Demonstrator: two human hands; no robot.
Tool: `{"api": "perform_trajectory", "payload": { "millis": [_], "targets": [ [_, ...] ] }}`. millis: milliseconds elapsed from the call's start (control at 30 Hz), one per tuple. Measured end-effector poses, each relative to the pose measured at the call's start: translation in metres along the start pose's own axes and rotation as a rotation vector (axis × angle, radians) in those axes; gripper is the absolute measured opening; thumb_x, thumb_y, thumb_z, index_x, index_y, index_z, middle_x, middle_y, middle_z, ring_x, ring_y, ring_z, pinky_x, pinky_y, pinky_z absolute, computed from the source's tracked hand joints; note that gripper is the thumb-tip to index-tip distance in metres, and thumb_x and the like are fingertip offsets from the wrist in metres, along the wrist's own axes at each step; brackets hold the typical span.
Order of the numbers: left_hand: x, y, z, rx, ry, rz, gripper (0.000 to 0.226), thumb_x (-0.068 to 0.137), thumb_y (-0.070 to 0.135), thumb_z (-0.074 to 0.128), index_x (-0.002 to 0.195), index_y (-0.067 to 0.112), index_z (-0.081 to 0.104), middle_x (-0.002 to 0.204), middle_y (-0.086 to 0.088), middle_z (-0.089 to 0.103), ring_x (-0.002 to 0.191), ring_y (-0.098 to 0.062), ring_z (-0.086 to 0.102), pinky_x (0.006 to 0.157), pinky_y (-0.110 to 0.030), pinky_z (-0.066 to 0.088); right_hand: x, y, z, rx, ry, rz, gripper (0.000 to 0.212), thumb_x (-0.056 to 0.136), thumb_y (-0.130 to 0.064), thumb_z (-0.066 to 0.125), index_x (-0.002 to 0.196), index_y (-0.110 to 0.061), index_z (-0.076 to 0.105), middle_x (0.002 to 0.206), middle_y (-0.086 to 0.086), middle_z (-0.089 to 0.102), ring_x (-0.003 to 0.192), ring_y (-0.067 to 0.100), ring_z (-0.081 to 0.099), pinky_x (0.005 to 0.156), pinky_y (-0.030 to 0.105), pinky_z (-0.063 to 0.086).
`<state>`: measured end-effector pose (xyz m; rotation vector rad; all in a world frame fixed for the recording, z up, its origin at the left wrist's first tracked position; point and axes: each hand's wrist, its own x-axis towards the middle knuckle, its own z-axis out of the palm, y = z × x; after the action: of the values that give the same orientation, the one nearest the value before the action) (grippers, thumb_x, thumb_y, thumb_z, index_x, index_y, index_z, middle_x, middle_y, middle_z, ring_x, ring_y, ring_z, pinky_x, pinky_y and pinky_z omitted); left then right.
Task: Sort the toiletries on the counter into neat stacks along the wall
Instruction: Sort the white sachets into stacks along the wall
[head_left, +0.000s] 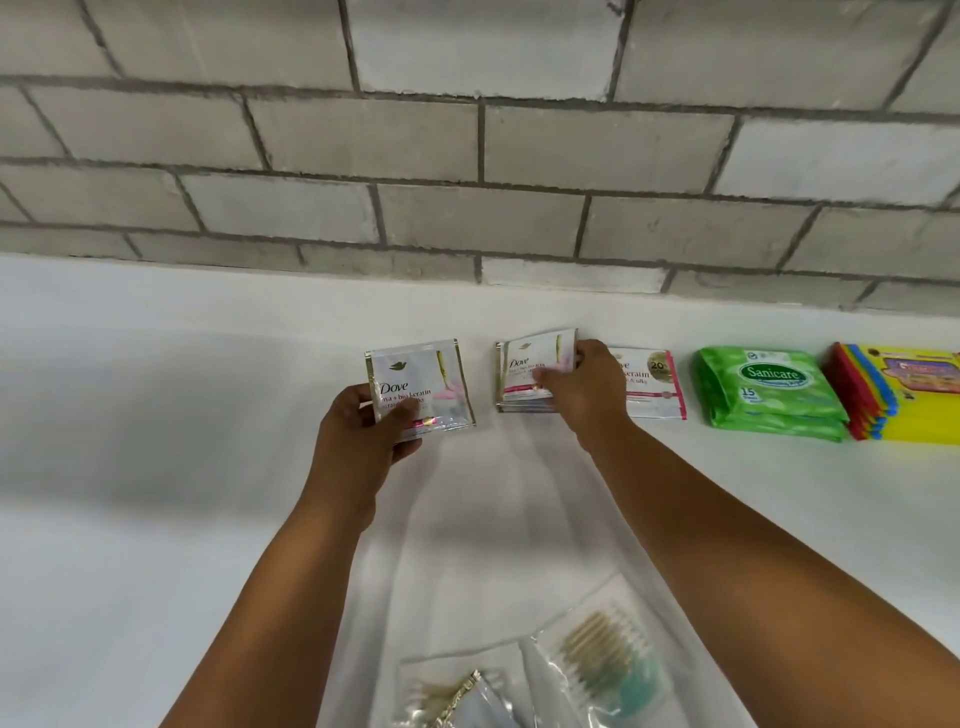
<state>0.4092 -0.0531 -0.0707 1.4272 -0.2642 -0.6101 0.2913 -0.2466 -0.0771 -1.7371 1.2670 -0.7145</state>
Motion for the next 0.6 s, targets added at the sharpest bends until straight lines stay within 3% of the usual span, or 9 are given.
{"api": "perform_trajectory", "payload": {
  "millis": [67,133,267,400,500,600],
  "targets": [
    [0.001,-0.003,0.001,-0.002,-0.003,0.001,0.016,0.088,0.007,0.068,0.101,0.010,0.060,0.093,-0.006,0.072,0.079,-0.018,0.071,0.070,-0.028,0.059,-0.001,0.000,0.002,-0.098,-0.008,-0.080,0.049,0.077,-0.017,0.078,0.117,-0.006,0.052,0.096,0.001,0.054,0.090,0.018,0.055,0.080,0.027,0.045],
    [0.002,-0.005,0.002,0.001,-0.008,0.002,0.016,0.088,0.008,0.068,0.101,0.011,0.060,0.093,-0.006,0.073,0.079,-0.017,0.071,0.068,-0.027,0.059,-0.003,0.001,0.004,-0.185,0.004,-0.170,0.055,0.080,-0.015,0.076,0.125,-0.008,0.046,0.101,0.004,0.052,0.093,0.019,0.053,0.079,0.025,0.042],
    [0.006,-0.008,0.009,0.025,-0.025,-0.016,0.018,0.088,0.008,0.067,0.104,0.010,0.059,0.096,-0.007,0.072,0.081,-0.018,0.071,0.068,-0.027,0.059,-0.003,0.005,0.009,-0.400,0.043,-0.245,0.040,0.086,-0.025,0.070,0.118,-0.006,0.055,0.108,0.014,0.050,0.102,0.030,0.055,0.087,0.037,0.051],
    [0.013,-0.008,0.019,0.040,-0.042,-0.025,0.024,0.088,0.008,0.068,0.110,0.008,0.058,0.102,-0.010,0.071,0.088,-0.022,0.072,0.071,-0.029,0.059,-0.005,0.007,0.007,-0.584,0.053,-0.248,0.039,0.092,-0.037,0.059,0.109,-0.002,0.059,0.114,0.016,0.048,0.110,0.031,0.048,0.093,0.037,0.045],
    [0.019,-0.009,0.028,0.053,-0.066,-0.032,0.022,0.088,0.009,0.068,0.107,0.009,0.058,0.102,-0.010,0.072,0.087,-0.021,0.072,0.072,-0.030,0.058,-0.004,0.008,0.007,-0.613,0.053,-0.245,0.040,0.092,-0.039,0.057,0.109,-0.002,0.060,0.114,0.016,0.048,0.110,0.031,0.048,0.093,0.036,0.043],
    [0.027,-0.011,0.043,0.065,-0.101,-0.035,0.018,0.088,0.010,0.069,0.101,0.014,0.059,0.102,-0.010,0.072,0.087,-0.021,0.072,0.071,-0.030,0.057,-0.005,0.005,0.002,-0.405,0.107,-0.298,0.033,0.093,-0.036,0.059,0.103,-0.004,0.064,0.102,0.013,0.056,0.099,0.029,0.054,0.084,0.033,0.045]
  ]
}}
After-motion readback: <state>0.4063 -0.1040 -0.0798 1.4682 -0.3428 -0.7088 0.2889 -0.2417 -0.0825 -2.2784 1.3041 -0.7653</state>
